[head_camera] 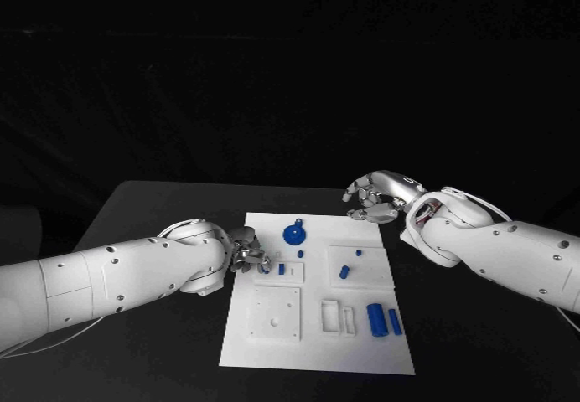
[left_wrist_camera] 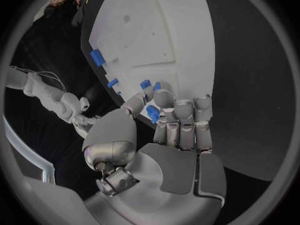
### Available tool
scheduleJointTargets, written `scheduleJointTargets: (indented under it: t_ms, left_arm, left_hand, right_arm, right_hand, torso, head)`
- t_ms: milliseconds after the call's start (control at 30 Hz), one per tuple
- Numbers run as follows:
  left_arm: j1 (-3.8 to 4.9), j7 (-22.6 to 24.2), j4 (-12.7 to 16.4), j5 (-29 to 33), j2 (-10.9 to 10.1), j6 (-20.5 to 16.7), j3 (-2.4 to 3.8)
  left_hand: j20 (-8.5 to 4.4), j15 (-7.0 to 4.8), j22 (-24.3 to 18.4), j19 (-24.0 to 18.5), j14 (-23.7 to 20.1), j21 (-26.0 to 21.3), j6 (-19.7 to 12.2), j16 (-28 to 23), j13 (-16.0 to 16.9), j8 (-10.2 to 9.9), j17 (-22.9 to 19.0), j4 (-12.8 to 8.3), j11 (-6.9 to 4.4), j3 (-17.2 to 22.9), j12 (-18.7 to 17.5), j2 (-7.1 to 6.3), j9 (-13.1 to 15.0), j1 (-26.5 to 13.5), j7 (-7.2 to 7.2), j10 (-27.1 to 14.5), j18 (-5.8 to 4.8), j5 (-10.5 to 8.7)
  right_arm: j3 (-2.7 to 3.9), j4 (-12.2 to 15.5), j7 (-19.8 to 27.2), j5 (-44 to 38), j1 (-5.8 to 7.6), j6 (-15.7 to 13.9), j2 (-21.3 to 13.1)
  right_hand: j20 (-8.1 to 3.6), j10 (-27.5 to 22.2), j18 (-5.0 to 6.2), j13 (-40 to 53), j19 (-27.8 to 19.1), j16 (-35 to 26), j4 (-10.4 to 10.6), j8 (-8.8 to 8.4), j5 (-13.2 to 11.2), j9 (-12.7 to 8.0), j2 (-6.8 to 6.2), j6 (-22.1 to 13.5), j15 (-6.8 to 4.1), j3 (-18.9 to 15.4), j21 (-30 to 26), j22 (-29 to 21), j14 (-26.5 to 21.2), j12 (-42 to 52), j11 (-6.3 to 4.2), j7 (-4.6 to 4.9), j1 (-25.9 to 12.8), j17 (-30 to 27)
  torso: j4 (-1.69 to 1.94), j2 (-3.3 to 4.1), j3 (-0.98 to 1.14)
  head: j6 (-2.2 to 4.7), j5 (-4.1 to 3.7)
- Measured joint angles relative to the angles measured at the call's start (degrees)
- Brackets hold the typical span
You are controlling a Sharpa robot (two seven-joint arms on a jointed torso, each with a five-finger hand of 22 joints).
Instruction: Assemble the parts on the task board
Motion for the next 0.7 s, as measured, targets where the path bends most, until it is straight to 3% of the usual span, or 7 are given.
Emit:
scheduleJointTargets:
  t_ms: [700]
  left_arm:
    - [-0.64,0.1,-0.7,-2.5,0.6,-0.8,0.09]
  left_hand:
    - [0.0,0.0,0.1,0.0,0.4,0.2,0.6,0.2,0.1,1.3,0.0,0.0,-0.22,0.1,0.2,0.02,0.1,0.0,0.04,0.4,0.0,-0.12]
  right_arm:
    - [0.0,0.0,0.0,0.0,0.0,0.0,0.0]
  right_hand:
    - [0.1,0.0,0.0,0.0,-0.1,0.0,0.0,0.0,0.3,0.0,0.0,0.0,0.0,0.0,0.0,0.0,0.0,0.0,0.0,-0.05,0.0,0.0]
  torso:
    - [0.07,-0.01,-0.07]
  head:
    - [-0.2,-0.27]
